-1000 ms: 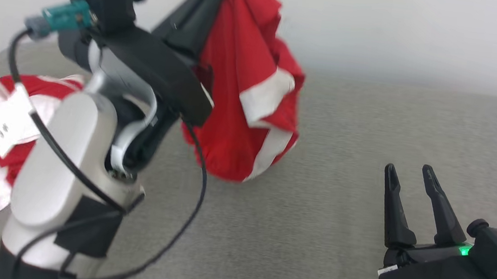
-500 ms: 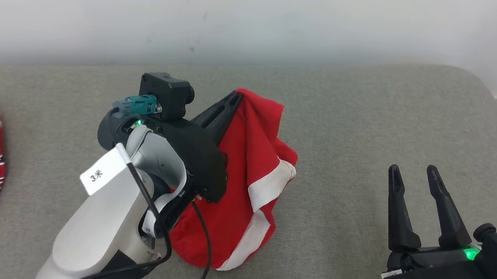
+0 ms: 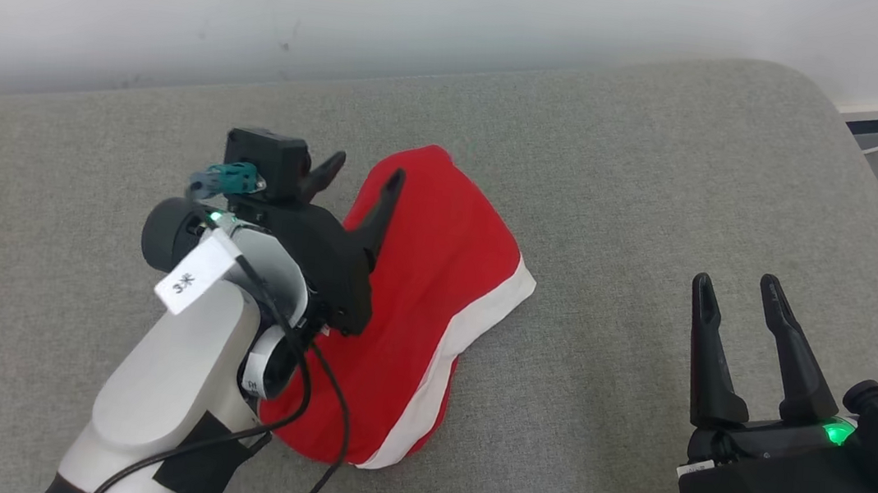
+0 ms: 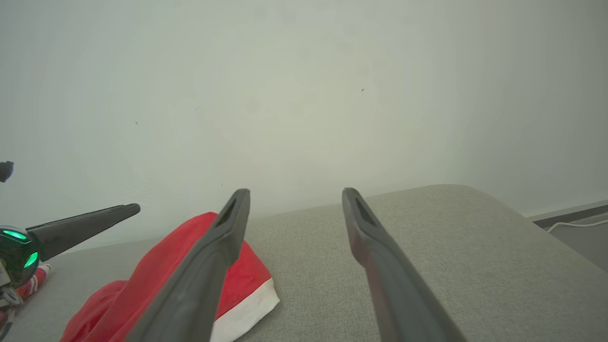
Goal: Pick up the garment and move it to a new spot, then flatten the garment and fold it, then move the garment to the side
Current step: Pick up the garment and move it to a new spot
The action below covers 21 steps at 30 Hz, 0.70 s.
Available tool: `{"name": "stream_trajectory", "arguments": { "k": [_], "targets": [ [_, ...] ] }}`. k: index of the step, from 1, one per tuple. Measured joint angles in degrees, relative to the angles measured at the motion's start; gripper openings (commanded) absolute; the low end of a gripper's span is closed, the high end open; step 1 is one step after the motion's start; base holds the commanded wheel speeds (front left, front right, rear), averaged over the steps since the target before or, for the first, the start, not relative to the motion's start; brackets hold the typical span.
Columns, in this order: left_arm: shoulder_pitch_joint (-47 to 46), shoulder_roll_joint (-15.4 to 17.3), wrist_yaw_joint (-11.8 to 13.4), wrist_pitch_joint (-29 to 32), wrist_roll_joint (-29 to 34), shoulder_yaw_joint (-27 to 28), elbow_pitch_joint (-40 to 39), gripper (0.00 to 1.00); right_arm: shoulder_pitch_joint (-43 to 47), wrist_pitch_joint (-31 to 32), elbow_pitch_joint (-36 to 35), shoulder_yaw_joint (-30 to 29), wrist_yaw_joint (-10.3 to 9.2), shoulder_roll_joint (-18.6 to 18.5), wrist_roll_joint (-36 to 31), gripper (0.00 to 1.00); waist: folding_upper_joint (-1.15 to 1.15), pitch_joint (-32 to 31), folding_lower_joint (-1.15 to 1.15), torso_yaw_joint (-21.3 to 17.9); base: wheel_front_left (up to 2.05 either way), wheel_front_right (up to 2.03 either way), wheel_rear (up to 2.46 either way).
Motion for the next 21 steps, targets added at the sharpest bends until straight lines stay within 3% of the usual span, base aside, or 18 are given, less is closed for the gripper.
{"name": "stream_trajectory", "arguments": {
  "k": [10,16,21],
  "targets": [
    [4.7,1.3,0.1,-11.1,-1.2,4.2,-7.1,1.00,-1.1,-1.1,2.9,0.3,0.25,0.9,0.6,1.00,0.00,-1.2,0.00,1.1,0.00,0.00,0.00],
    [15.3,5.2,4.8,-18.6,-0.3,9.1,-12.6,1.00,-1.1,-2.4,5.3,0.7,0.25,1.3,0.3,1.00,0.00,-3.4,0.00,1.9,0.00,0.00,0.00],
    [24.6,6.7,5.7,-23.0,1.0,12.1,-15.3,1.00,-1.5,-4.6,7.6,1.3,0.24,1.9,-0.8,1.00,0.00,-5.5,-0.01,2.1,0.00,0.00,0.00]
  ]
}}
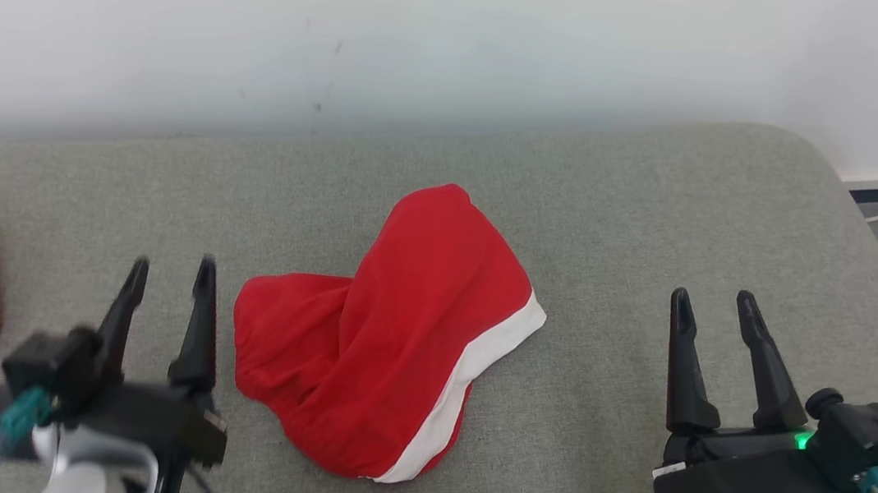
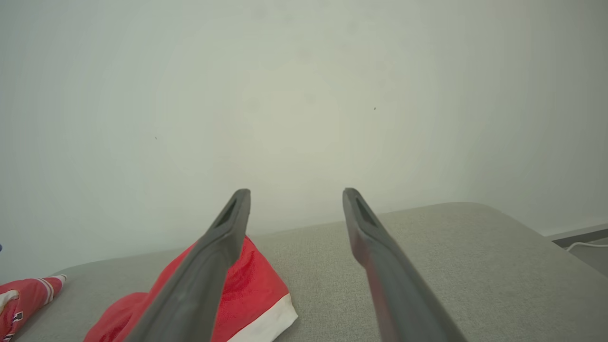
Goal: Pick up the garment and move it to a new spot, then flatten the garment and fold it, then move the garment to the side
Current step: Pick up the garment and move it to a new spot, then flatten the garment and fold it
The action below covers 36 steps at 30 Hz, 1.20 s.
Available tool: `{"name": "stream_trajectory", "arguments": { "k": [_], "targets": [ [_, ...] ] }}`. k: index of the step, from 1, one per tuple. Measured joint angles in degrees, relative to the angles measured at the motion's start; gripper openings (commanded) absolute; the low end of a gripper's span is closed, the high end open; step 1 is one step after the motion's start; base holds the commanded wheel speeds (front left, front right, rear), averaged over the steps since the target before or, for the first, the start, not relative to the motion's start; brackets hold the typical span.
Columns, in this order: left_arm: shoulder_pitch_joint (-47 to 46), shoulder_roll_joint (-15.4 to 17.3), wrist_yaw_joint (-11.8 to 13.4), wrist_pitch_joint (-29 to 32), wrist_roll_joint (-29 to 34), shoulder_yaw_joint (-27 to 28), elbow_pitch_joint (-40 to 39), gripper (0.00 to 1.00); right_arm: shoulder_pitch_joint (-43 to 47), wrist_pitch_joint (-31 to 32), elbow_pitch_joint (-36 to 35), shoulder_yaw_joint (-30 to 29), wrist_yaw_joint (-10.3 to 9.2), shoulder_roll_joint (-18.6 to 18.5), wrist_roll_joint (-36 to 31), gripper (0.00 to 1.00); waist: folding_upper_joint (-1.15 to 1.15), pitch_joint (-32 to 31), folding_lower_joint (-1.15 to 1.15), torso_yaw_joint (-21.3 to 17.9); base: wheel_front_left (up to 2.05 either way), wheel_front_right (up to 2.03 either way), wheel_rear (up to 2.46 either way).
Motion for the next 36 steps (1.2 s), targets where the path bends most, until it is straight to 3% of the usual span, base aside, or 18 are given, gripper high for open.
{"name": "stream_trajectory", "arguments": {
  "k": [14,24,36],
  "targets": [
    [13.5,1.2,0.3,-1.2,1.5,2.4,-4.9,1.00,2.2,-2.8,7.3,-3.5,-0.35,0.7,0.2,1.00,0.01,-2.7,0.00,0.7,0.00,0.00,0.00],
    [15.7,2.5,0.3,-1.3,2.3,1.9,-9.5,1.00,1.6,-3.6,8.6,-4.0,-0.68,0.6,0.4,1.00,0.01,-1.6,0.00,3.8,0.00,0.00,0.00],
    [16.1,2.9,0.3,-0.5,2.0,2.2,-11.2,1.00,0.7,-4.2,9.2,-3.7,-0.15,0.7,0.3,1.00,0.00,-0.4,0.00,4.6,0.00,0.00,0.00]
  ]
}}
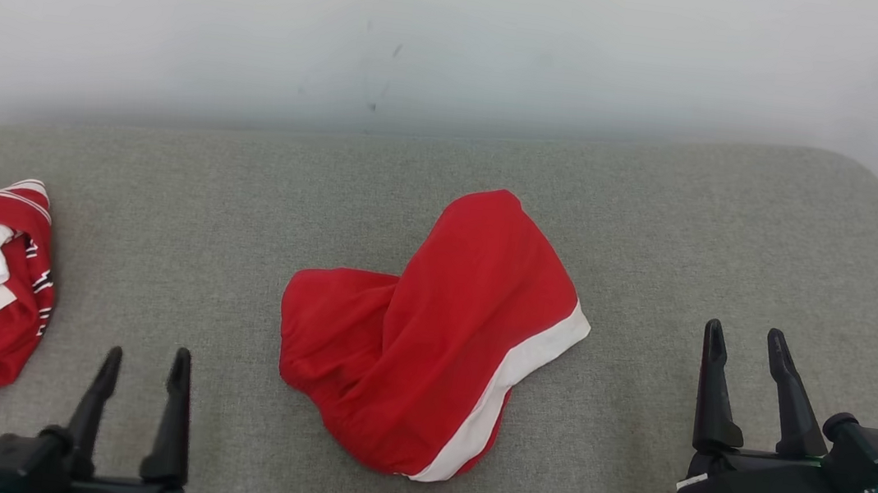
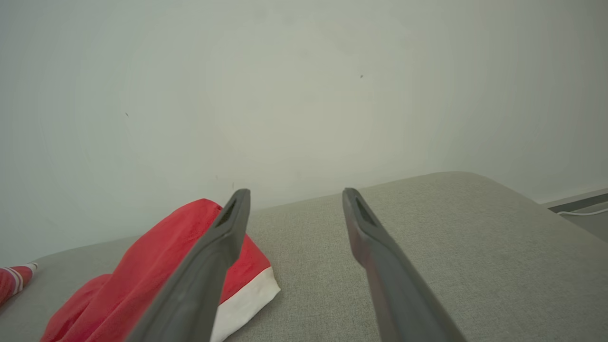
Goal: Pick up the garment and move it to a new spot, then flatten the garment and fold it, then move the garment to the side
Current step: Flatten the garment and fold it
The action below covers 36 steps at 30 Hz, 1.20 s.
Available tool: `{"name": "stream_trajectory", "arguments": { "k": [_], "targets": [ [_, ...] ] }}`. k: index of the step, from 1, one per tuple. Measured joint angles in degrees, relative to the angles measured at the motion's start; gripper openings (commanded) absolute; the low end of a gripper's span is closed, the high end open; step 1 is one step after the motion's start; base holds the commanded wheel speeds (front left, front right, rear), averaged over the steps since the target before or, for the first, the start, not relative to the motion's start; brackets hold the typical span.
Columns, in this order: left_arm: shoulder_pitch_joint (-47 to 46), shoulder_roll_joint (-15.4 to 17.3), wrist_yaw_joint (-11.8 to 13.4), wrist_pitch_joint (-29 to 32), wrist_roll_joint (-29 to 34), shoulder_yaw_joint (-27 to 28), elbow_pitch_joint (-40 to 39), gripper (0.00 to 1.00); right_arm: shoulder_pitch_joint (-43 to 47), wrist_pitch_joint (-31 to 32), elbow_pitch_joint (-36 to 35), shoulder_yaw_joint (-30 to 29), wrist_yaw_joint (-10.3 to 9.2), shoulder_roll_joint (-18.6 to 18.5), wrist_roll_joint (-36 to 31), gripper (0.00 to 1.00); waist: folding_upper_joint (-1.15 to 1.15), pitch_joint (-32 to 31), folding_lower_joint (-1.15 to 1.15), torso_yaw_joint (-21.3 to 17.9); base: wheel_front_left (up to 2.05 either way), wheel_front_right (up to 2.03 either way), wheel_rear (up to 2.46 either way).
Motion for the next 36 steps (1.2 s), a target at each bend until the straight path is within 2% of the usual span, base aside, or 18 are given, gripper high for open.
{"name": "stream_trajectory", "arguments": {
  "k": [4,12,17,21,23,31,34,36],
  "targets": [
    [0.5,-0.7,-1.7,2.7,-1.7,-2.1,0.4,1.00,-0.5,-0.1,0.7,0.5,0.48,0.0,0.0,1.00,0.00,0.3,0.00,-0.3,0.00,0.00,0.00],
    [1.7,-1.6,-6.7,13.0,-3.9,-10.7,5.9,1.00,-1.4,-0.2,0.8,0.8,0.90,0.0,-0.2,1.00,0.00,1.1,0.00,-2.0,0.00,0.00,0.00],
    [-0.8,-3.6,-9.2,18.5,-3.7,-15.7,9.0,1.00,-1.3,-0.3,1.2,0.8,0.93,0.0,-0.2,1.00,0.00,1.7,0.01,-3.0,0.00,0.00,0.00],
    [-4.2,-6.0,-10.0,21.1,-3.7,-17.0,10.9,1.00,-1.4,-0.3,1.4,1.5,1.42,0.1,-0.4,1.00,0.00,2.2,0.01,-3.8,0.00,0.00,0.00],
    [-5.6,-6.8,-9.4,21.9,-3.7,-16.8,12.2,1.00,-1.7,-0.4,1.5,1.7,1.48,0.2,-0.5,1.00,0.00,2.5,0.01,-4.3,0.00,0.00,0.00],
    [-7.6,-7.3,-4.4,23.8,-3.5,-14.2,17.0,1.00,-2.1,-0.7,1.9,1.9,1.92,0.2,-0.6,1.00,0.00,3.2,0.01,-6.5,0.00,0.00,0.00],
    [-7.4,-7.5,-4.0,24.5,-4.3,-14.0,17.5,1.00,-2.1,-0.7,1.8,1.7,1.92,0.0,-0.8,1.00,0.00,3.4,0.01,-7.3,0.00,0.00,0.00],
    [-7.4,-7.7,-4.6,25.0,-5.4,-14.2,17.5,1.00,-2.0,-0.7,1.5,1.2,1.92,-0.3,-0.8,1.00,0.00,3.7,0.01,-7.5,0.00,0.00,0.00]
  ]
}}
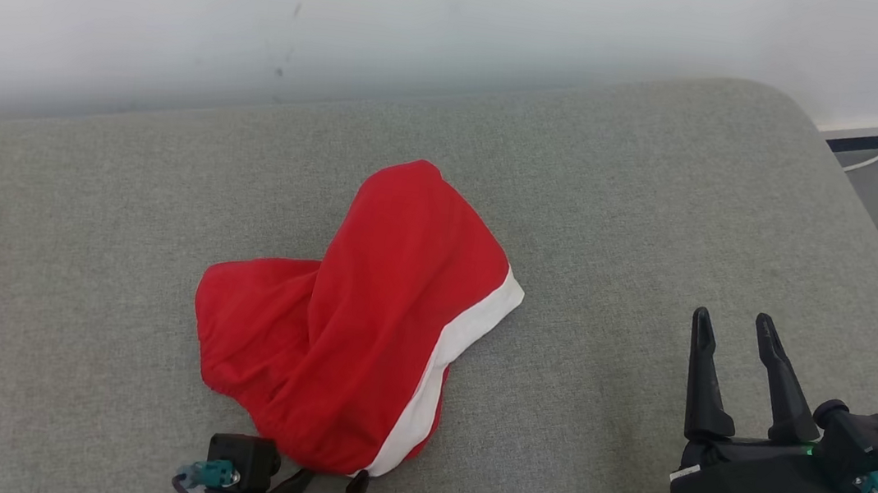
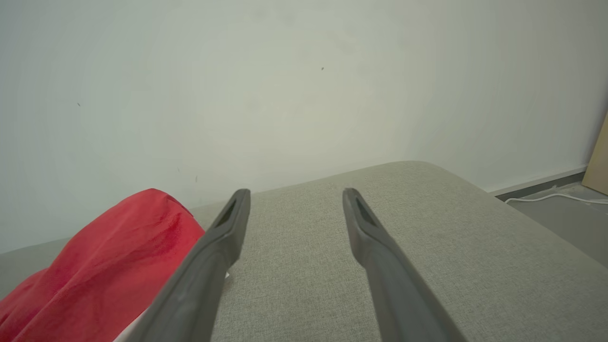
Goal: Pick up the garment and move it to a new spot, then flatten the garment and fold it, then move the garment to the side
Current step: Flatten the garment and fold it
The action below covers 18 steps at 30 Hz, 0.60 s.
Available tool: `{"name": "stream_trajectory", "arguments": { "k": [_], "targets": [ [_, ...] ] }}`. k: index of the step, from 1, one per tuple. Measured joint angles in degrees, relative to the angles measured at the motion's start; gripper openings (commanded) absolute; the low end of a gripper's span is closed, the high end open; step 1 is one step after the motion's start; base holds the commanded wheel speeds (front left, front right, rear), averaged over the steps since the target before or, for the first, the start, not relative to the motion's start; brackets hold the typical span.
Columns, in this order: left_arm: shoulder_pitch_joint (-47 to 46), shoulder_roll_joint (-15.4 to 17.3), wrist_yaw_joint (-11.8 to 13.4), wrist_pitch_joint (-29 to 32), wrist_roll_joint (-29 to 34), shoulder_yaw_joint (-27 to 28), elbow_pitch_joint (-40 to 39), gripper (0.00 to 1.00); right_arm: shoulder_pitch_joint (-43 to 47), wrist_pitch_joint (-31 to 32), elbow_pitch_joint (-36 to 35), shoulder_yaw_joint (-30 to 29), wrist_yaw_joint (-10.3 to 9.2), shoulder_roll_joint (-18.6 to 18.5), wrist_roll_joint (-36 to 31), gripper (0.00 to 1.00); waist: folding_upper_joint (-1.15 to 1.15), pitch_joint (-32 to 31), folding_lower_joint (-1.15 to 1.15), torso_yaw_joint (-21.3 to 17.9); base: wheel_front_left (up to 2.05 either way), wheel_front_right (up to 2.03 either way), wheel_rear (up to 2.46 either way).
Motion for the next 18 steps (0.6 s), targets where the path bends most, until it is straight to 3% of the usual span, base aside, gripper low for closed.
{"name": "stream_trajectory", "arguments": {
  "k": [6,7,8,9,18],
  "targets": [
    [-1.3,-0.7,-0.4,-0.1,-1.7,-0.2,0.8,1.00,-0.1,0.0,0.0,-0.2,0.00,0.0,-0.1,1.00,0.00,0.5,0.00,-0.1,0.00,0.00,0.00],
    [-1.6,-0.8,-0.4,-0.5,-1.8,-0.2,0.9,0.89,-0.1,0.0,0.1,-0.2,0.00,0.0,-0.1,1.00,0.00,0.5,0.00,-0.1,0.00,0.00,0.00],
    [-1.8,-0.9,-0.2,-0.9,-1.9,0.0,1.0,0.36,-0.1,0.0,0.1,-0.1,0.00,0.0,-0.2,1.00,0.00,0.5,0.00,-0.1,0.00,0.00,0.00],
    [-2.0,-0.9,0.1,-1.1,-1.9,0.1,1.1,0.00,-0.1,0.0,0.1,-0.1,0.00,0.0,-0.3,1.00,0.00,0.5,0.00,-0.1,0.00,0.00,0.00],
    [-2.1,-0.9,1.1,-3.0,-2.3,2.0,1.7,0.00,-0.1,-0.1,0.2,-0.4,0.00,0.1,-0.4,1.00,0.00,0.4,0.00,0.4,0.00,0.00,0.00]
  ]
}}
